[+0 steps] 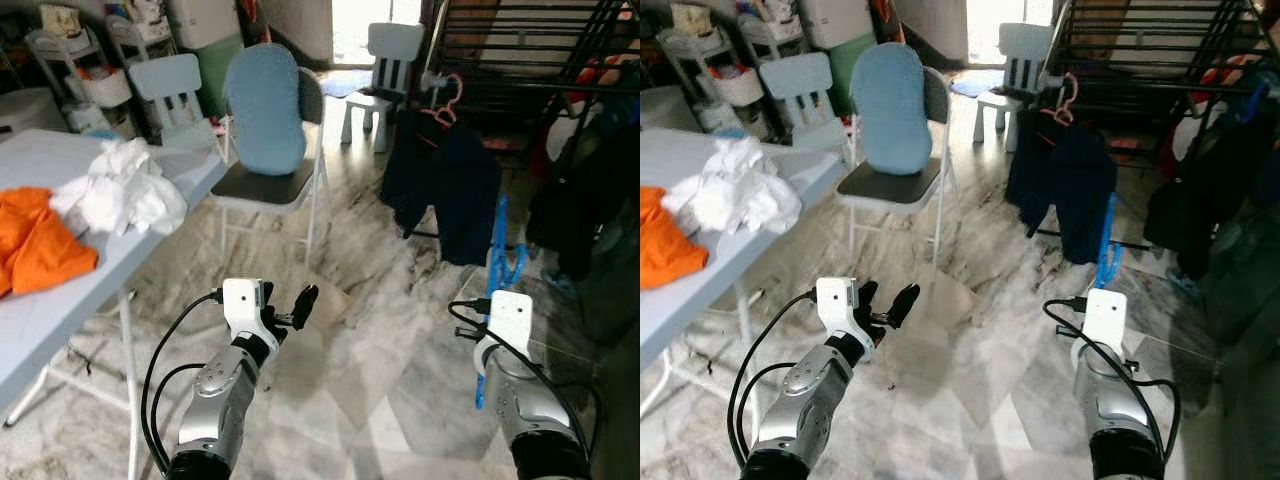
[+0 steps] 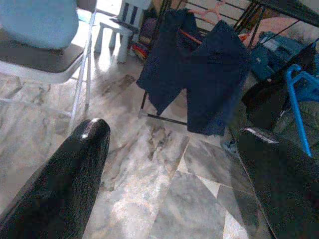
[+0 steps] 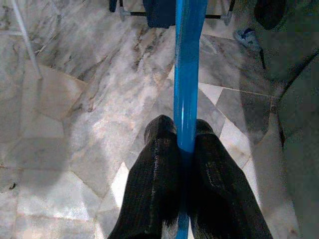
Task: Hang hanger
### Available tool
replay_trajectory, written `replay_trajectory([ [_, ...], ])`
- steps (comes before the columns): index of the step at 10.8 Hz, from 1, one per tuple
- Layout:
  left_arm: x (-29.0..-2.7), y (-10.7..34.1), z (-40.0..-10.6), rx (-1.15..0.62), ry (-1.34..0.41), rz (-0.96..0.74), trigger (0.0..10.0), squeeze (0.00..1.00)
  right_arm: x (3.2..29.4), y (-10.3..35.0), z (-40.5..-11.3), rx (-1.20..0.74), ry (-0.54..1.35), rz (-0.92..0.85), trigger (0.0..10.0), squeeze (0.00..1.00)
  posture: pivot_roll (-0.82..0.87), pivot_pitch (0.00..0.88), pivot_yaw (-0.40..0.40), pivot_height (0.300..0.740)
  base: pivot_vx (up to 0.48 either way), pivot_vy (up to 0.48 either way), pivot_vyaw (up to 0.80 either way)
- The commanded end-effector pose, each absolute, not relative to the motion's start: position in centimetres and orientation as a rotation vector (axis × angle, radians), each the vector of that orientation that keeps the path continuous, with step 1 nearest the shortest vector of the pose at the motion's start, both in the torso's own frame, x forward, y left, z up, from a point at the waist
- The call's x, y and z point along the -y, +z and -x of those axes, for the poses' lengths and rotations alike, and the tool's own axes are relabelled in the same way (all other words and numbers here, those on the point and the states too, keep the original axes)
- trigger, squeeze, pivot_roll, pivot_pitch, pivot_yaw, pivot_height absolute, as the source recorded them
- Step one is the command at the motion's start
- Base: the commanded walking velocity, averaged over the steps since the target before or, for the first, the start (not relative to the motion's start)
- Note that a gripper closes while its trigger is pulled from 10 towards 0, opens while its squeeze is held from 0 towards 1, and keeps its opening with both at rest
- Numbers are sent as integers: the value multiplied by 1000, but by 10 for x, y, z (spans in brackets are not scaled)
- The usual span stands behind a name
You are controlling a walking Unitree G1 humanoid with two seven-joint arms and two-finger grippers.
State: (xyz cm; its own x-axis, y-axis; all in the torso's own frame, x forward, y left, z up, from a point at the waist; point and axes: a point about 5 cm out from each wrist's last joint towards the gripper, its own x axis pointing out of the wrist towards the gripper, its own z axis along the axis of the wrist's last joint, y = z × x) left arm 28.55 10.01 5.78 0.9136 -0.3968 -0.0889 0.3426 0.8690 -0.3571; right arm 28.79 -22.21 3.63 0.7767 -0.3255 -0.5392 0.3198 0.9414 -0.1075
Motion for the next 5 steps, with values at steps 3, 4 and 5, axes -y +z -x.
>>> replay_trajectory([
  [3, -100, 60, -287, -154, -407, 337, 10000, 0, 221, 43, -292, -559, -347, 16, 10000, 0, -256, 0, 64, 740, 318, 0, -800],
  [4, -99, 60, -287, -154, -409, 339, 10000, 0, 221, 43, -292, -559, -346, 15, 10000, 0, -255, 0, 64, 740, 330, 240, -800],
  [5, -100, 60, -287, -155, -411, 340, 10000, 0, 220, 43, -291, -561, -343, 14, 10000, 0, -256, 0, 64, 740, 334, 244, -800],
])
